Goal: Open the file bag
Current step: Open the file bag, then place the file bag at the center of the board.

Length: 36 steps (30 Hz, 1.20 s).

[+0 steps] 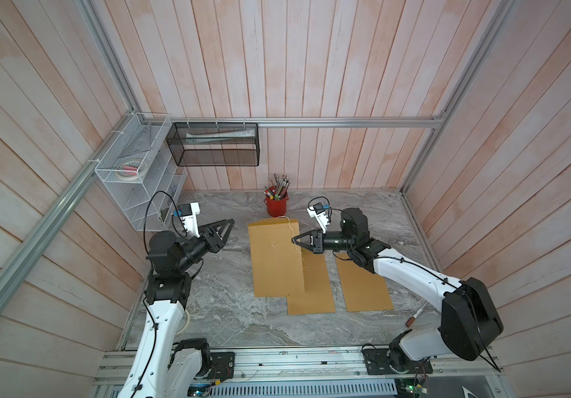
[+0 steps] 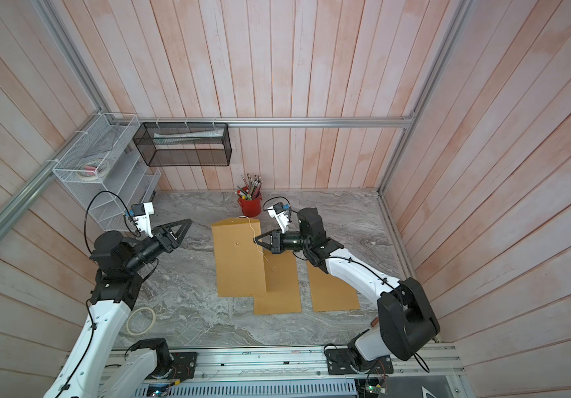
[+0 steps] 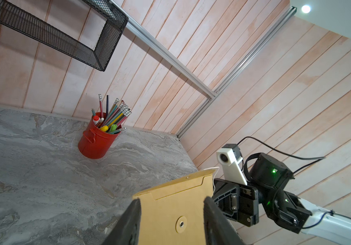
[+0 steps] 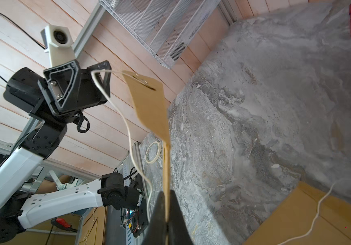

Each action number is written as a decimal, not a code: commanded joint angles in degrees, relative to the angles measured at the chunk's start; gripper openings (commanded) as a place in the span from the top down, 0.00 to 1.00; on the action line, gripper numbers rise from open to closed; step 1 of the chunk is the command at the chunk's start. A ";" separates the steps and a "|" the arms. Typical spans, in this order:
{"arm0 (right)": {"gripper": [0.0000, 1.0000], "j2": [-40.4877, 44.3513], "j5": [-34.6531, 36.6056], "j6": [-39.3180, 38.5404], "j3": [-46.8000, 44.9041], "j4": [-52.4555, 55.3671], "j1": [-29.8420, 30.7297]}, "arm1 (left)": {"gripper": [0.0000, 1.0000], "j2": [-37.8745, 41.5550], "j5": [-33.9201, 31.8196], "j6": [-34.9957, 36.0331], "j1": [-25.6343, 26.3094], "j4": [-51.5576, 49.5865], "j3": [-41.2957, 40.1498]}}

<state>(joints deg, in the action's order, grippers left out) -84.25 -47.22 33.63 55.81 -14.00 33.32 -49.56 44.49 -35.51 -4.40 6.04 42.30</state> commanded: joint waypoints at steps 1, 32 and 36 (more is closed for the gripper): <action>1.00 -2.82 3.19 3.25 -0.79 -3.09 2.27 | 0.50 1.34 0.18 0.45 -0.25 -1.26 -0.50; 1.00 -25.85 9.97 16.91 0.50 -13.86 8.24 | 0.50 2.93 1.98 -0.88 -0.25 -0.77 -4.73; 1.00 -26.91 9.57 17.11 0.49 -13.95 8.19 | 0.50 2.64 1.98 -0.97 -0.25 -0.34 -4.92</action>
<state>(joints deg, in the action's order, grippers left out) -109.86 -38.15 50.54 55.02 -26.61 41.17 -46.81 45.19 -36.25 -4.40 4.89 38.22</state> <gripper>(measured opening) 0.046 0.499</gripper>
